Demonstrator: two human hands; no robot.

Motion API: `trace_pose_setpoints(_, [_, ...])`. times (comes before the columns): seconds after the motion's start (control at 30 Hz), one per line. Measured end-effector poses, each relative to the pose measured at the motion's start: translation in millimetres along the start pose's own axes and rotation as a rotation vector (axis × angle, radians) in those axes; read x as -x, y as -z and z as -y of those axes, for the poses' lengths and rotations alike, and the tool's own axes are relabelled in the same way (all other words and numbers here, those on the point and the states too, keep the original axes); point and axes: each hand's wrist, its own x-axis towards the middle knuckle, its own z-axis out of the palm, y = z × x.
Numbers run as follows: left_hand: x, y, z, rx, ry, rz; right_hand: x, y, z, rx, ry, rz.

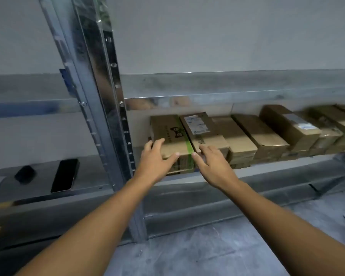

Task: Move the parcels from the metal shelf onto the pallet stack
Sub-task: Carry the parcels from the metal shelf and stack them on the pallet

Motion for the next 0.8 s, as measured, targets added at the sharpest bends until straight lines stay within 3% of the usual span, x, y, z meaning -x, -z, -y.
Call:
trace_pose_setpoints(0.3, [-55, -50, 44, 0.294, 0.163, -0.066, -49, -30, -9, 0.018, -0.068, 0.076])
trace_pose_setpoints(0.43, [-62, -65, 50, 0.475, 0.25, -0.152, -59, -38, -11, -0.058, -0.089, 0.042])
trace_pose_setpoints(0.8, [-44, -66, 51, 0.764, 0.287, -0.247, -62, -34, 5, -0.318, -0.157, -0.092])
